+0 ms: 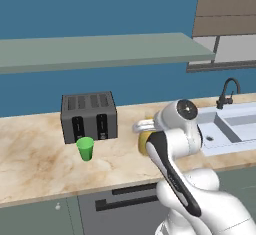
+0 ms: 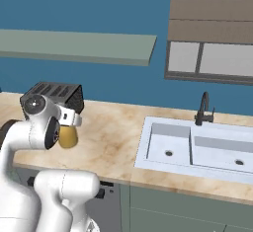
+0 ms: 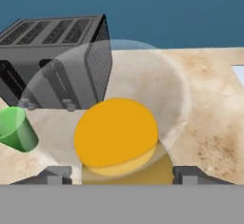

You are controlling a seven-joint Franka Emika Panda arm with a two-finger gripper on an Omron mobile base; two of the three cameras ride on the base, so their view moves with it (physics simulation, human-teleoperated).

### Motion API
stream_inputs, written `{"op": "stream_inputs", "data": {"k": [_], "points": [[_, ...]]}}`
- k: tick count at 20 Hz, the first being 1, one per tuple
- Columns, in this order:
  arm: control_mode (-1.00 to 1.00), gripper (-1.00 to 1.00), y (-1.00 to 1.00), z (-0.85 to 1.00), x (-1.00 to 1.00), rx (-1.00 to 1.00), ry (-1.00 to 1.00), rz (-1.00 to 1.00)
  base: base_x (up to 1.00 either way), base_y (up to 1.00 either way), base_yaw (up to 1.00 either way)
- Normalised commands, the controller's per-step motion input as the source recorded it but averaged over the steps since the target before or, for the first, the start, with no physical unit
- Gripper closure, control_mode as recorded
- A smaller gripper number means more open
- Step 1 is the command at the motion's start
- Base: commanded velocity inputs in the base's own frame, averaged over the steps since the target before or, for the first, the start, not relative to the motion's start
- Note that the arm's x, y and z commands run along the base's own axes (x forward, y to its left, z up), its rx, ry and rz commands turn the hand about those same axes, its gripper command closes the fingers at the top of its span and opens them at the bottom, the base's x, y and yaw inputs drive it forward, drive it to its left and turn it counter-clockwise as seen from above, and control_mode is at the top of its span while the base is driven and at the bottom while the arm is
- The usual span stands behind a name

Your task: Place the pitcher and cup on the dining counter for serving.

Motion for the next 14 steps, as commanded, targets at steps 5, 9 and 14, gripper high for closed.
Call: {"op": "stream_inputs", "data": {"k": [5,9,14], "points": [[-1.00,1.00,-0.12,0.93,-0.53,0.00,-0.02,0.00,0.00,0.00,0.00],[-1.00,1.00,-0.07,1.00,-0.33,0.00,0.01,0.00,0.00,0.00,0.00],[-1.00,1.00,-0.13,0.82,-0.16,0.00,0.14,0.00,0.00,0.00,0.00]]}}
